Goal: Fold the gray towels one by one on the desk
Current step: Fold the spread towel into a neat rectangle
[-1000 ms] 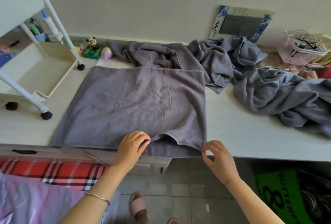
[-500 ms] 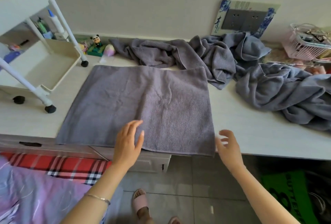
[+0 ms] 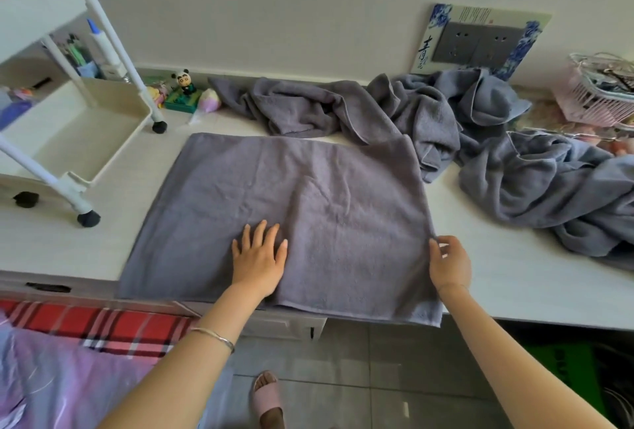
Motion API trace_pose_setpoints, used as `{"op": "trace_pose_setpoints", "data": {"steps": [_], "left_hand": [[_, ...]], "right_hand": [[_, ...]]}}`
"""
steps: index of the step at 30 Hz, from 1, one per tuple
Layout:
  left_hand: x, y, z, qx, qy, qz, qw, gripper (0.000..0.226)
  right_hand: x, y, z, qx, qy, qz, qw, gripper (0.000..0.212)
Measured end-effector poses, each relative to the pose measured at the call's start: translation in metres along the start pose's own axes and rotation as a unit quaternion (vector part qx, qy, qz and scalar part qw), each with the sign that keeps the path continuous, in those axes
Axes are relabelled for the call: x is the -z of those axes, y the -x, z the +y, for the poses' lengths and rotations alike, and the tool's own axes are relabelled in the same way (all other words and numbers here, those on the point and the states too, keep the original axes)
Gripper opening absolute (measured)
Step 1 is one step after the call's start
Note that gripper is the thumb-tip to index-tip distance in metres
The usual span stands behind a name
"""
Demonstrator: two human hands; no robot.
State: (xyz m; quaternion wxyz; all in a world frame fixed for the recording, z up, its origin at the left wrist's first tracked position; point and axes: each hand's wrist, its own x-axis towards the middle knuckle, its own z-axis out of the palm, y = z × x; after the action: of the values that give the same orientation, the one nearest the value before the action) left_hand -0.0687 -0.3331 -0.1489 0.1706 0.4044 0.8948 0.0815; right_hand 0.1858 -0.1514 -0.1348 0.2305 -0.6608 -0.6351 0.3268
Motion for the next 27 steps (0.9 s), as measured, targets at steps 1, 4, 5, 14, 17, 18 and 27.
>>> {"op": "trace_pose_setpoints", "data": {"steps": [1,4,5,14,17,18,27], "left_hand": [[-0.002,0.001,0.001,-0.003,-0.003,-0.002,1.0,0.054],[-0.004,0.001,-0.003,-0.019,0.001,0.019,1.0,0.076],[-0.006,0.002,-0.005,-0.025,-0.007,0.027,0.999,0.084],[-0.007,0.003,-0.023,-0.029,-0.029,0.038,0.998,0.082],[0.002,0.007,-0.055,0.029,-0.015,0.052,0.998,0.078],[0.007,0.011,-0.069,0.052,-0.003,0.059,0.997,0.075],[0.053,0.016,-0.156,0.173,0.087,0.101,0.976,0.056]], "right_hand": [[-0.001,0.001,0.004,-0.001,0.017,0.015,1.0,0.023],[-0.021,0.011,-0.007,0.139,0.056,0.075,0.986,0.03],[-0.032,0.018,-0.017,0.196,0.073,0.063,0.976,0.034],[-0.1,0.044,-0.03,0.319,0.293,-0.139,0.89,0.069],[-0.102,0.045,-0.035,0.294,0.292,-0.147,0.898,0.075],[-0.106,0.051,-0.041,0.287,0.28,-0.155,0.903,0.078],[-0.15,0.121,-0.105,0.392,0.213,-0.208,0.871,0.071]]}}
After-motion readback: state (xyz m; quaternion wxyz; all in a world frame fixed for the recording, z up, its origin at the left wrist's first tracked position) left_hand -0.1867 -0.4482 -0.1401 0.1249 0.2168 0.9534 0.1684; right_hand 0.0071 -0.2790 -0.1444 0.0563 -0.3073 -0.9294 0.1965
